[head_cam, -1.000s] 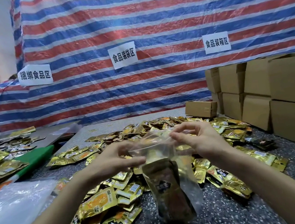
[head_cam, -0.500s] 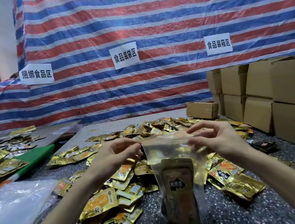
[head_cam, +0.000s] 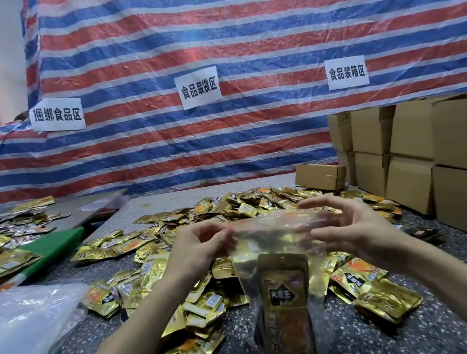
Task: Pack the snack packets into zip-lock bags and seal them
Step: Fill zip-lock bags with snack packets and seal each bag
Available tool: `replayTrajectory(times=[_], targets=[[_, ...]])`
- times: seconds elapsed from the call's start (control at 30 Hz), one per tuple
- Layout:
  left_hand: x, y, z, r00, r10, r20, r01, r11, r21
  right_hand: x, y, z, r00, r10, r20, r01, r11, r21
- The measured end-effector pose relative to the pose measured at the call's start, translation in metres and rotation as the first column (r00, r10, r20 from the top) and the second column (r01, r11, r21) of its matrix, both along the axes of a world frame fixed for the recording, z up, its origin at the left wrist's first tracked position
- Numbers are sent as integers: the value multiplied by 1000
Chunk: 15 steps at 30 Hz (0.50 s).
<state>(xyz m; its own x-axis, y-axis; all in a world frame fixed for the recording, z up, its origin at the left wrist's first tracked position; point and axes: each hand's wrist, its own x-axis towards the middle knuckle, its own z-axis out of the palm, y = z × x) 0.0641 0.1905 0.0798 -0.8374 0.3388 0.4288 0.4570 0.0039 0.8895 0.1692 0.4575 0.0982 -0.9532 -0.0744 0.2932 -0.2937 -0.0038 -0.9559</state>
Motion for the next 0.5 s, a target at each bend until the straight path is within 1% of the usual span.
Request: replayTrajectory(times=[0.13,0.2,0.3,0.4,0.5], targets=[[4,-7,9,994,38,-98,-40,999,-26,4,4,5,985,-171,-13,171,980,102],[8,-12,17,987,26,-158,-28,1000,-9,6,4,9,980,-194,-49,199,972,124],[14,-17,24,979,23,-203,-17,999,29,8,7,15,976,-201,-90,208,975,83],[16,-21,14,991,16,-131,-12,999,35,7,4,10,980,-194,-37,195,980,32],[15,-25,1,1000,10,-16,-9,999,40,7,0,4,984,-177,-9,177,983,51]])
